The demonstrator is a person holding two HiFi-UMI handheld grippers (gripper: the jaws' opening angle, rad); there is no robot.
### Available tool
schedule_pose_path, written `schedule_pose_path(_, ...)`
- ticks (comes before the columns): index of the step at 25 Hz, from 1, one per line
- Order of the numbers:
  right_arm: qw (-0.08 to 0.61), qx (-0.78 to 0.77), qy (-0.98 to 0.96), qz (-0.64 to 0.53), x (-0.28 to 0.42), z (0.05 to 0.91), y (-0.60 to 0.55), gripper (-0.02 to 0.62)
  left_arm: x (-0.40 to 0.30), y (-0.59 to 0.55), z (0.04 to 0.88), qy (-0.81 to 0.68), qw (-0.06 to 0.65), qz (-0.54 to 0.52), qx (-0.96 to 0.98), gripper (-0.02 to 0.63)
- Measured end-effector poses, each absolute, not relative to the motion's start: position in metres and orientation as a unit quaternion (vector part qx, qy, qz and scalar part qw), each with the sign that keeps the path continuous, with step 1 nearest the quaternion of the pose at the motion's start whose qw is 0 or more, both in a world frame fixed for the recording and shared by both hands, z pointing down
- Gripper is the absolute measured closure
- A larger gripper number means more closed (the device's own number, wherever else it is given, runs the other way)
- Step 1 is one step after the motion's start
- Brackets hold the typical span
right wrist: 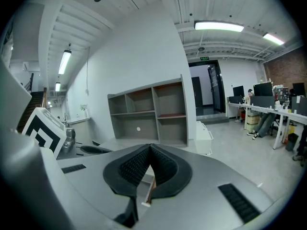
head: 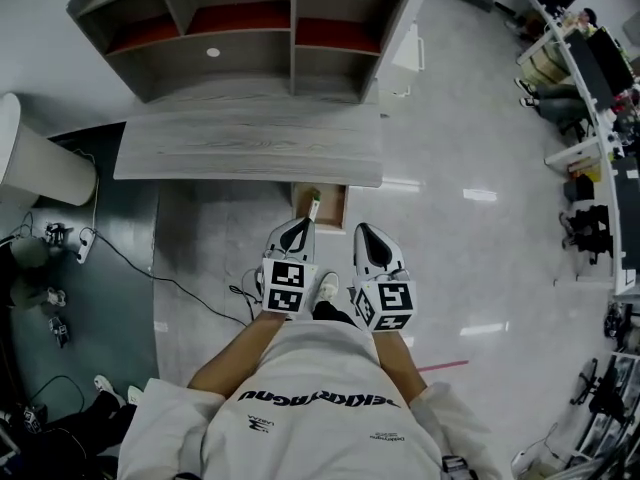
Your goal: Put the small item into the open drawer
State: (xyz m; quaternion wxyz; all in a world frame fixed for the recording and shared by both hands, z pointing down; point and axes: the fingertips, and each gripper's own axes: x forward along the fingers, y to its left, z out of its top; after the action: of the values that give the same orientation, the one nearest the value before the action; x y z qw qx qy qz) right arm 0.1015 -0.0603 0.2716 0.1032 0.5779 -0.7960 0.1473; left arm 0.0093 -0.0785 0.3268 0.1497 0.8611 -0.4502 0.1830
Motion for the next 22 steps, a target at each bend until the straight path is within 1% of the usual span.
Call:
schedule_pose_path(8, 0.066, 0.583, -0.800, 0.125, 0.100, 0.242, -0.051, 0.563, 0.006, -0.061, 0.281, -0.450, 0.121, 0.148, 0.872, 0.592)
schedule_pose_path(16, 0.054, 0.583, -0.805, 0.094, 0.097, 0.221, -0.055, 0.563, -0.003, -0.064, 0.258, -0.465, 0.085, 0.113, 0.874, 0.592)
schedule_pose_path(22, 0.056, 0.581, -0.807, 0.087, 0.093, 0.216, -0.056, 0.563, 0.003, -0.056, 0.244, -0.455, 0.073, 0.107, 0.881, 0.592)
